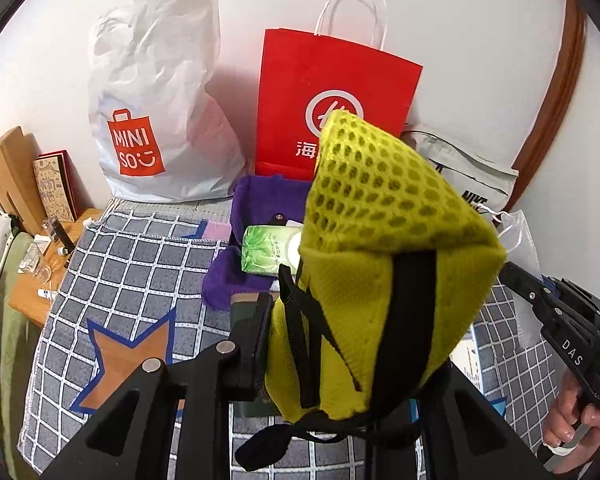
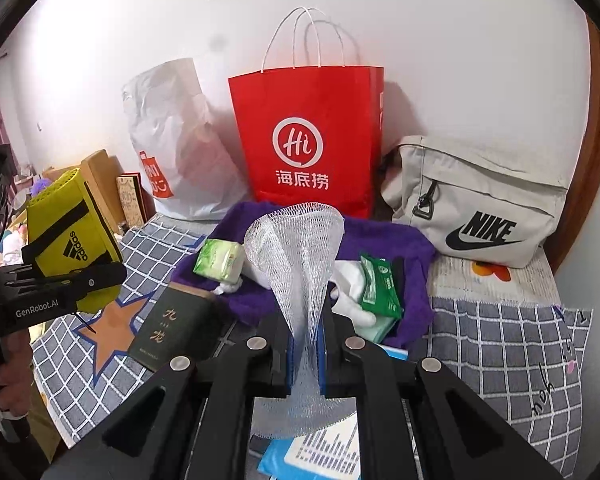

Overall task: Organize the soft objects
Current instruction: 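Carry the mesh bag and yellow bag over the purple towel with both grippers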

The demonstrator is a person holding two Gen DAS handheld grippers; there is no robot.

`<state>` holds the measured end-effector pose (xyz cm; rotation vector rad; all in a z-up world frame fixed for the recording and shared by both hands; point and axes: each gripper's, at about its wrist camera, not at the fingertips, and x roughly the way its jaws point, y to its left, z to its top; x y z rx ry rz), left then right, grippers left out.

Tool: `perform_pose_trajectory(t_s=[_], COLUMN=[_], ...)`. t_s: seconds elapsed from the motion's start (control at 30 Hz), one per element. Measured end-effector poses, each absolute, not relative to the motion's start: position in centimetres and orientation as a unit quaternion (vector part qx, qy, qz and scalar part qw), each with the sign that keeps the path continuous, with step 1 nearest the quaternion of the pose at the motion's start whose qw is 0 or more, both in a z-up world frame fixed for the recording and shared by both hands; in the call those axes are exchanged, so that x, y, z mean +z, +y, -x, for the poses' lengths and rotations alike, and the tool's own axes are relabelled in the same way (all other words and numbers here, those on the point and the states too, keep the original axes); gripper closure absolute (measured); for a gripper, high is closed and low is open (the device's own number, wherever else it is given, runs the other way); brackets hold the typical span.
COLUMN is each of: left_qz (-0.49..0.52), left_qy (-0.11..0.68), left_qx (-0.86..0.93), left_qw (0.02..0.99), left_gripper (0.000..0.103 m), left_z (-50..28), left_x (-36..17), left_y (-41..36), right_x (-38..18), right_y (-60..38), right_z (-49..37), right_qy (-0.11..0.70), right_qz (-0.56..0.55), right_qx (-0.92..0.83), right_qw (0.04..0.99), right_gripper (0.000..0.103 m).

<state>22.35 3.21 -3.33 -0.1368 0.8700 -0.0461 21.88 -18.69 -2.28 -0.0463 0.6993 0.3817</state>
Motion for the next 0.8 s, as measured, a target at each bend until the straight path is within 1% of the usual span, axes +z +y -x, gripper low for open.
perform_pose_trajectory(t_s=[0.8], left_qz=[0.073], left_qy=[0.466], left_qx=[-0.037], left_qw=[0.881], left_gripper=[0.079], left_z=[-29.8], left_x=[-7.4], left_y=[3.4], right_x=[-4.2], right_y=[-19.7], right_z=[-31.5], right_qy=[0.353], right_qz=[0.016], right_qx=[0.166], right_qw=[0.921], right_gripper=[0.094])
